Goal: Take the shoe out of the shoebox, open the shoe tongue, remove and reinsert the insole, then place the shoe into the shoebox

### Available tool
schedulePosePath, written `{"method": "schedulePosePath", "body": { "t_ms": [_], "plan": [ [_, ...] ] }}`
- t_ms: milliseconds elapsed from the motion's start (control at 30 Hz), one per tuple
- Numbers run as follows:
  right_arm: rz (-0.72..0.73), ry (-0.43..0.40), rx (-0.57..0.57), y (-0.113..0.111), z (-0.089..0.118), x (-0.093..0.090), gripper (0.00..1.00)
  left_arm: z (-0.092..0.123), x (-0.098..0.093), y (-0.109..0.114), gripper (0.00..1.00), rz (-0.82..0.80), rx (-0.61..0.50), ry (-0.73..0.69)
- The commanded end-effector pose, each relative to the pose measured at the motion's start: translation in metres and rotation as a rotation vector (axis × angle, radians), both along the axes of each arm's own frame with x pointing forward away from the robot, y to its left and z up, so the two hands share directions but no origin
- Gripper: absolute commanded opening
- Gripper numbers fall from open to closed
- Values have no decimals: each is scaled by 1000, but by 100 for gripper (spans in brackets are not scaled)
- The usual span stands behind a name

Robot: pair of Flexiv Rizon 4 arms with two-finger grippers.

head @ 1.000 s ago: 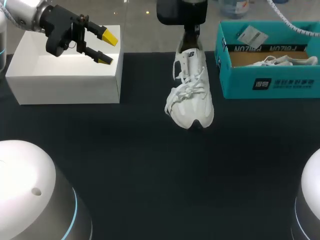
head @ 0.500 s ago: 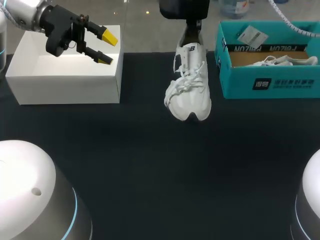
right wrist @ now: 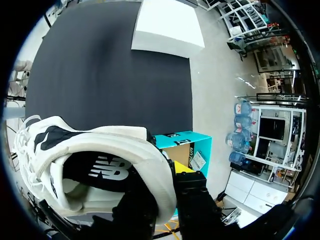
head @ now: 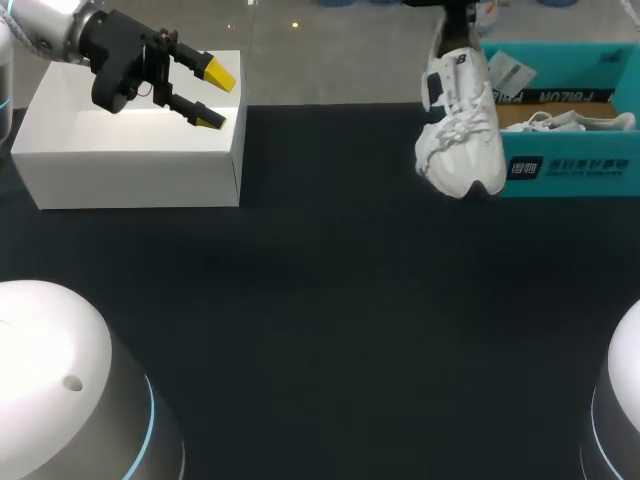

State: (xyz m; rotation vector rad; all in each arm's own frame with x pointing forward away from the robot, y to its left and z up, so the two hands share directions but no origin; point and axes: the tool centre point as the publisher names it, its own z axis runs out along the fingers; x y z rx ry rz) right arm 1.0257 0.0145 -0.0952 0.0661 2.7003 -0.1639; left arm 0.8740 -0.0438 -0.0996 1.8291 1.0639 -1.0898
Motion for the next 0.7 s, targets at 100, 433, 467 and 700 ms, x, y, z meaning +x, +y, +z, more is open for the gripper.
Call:
{"method": "schedulePosePath", "body": {
  "t_ms": [100, 433, 467, 700],
  "plan": [
    [30, 4, 11, -73, -3, 10, 0, 0, 1, 0, 100, -3, 3, -1],
    [-30, 33, -8, -129, -1, 22, 0, 0, 1, 0, 100, -3, 3, -1],
    [-30, 33, -8, -129, -1, 22, 0, 0, 1, 0, 100, -3, 3, -1],
    [-30, 33, -8, -129, -1, 22, 0, 0, 1, 0, 100, -3, 3, -1]
  ]
}}
